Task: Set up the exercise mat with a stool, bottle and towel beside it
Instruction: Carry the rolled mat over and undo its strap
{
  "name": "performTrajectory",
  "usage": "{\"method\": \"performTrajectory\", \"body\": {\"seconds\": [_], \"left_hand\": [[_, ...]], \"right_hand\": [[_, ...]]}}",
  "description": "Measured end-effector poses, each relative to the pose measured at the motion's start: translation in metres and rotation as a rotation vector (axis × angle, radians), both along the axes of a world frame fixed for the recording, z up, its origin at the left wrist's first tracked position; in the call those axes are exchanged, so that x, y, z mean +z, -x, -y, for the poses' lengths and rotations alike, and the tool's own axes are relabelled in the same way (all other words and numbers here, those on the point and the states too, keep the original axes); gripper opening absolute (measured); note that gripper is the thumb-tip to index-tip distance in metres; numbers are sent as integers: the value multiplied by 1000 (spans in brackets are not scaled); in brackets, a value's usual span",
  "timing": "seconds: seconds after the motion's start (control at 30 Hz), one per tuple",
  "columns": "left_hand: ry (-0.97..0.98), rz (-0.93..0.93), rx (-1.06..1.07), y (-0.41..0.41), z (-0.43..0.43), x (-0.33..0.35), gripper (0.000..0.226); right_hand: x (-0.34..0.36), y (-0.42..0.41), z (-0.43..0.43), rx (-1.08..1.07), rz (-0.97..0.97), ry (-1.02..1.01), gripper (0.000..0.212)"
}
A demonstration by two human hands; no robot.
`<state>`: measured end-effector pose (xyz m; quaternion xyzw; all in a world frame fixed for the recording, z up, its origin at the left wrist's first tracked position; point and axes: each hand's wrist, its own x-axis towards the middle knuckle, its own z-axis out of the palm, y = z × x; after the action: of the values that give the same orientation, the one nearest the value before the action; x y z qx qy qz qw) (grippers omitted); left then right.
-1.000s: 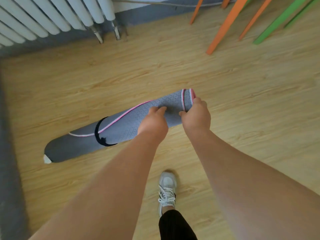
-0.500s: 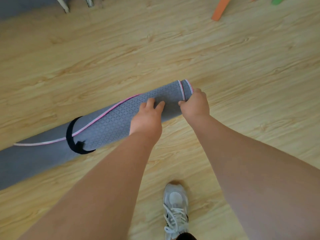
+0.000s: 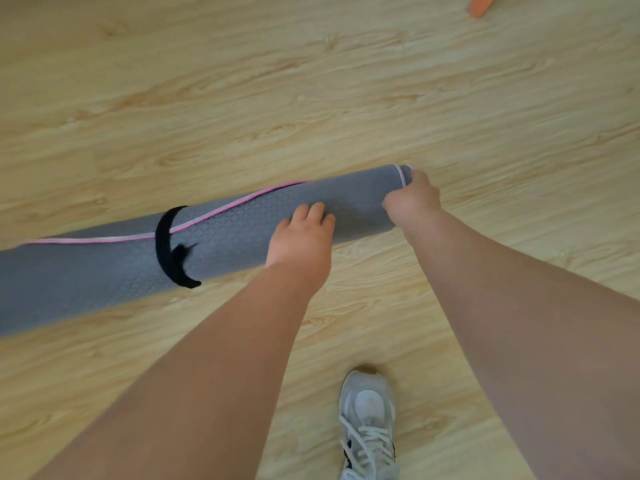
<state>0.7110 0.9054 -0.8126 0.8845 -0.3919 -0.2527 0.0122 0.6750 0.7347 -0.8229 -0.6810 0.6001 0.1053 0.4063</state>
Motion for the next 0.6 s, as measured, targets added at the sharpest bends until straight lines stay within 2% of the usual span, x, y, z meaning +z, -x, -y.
{"method": "performTrajectory", "body": {"seconds": [0.13,0.27,0.37,0.47,0.6], "left_hand": [[-18,-29,87,-12,-35,13,59],[-43,69,120,-21,-91,18,62],[-80,173,136,-24,-139,17,67],[-149,209,211,-25,-178,10,70],[-216,203,279,-28,-213,-8,76]], "right_hand": [[22,-23,-39,240,24,124,66],[36,-45,-102,429,164,-51,71],[33,-53,-150,657,181,-62,76],[25,-56,-190,810,123,-29,79],[9,-53,-220,1128,-82,234,90]]}}
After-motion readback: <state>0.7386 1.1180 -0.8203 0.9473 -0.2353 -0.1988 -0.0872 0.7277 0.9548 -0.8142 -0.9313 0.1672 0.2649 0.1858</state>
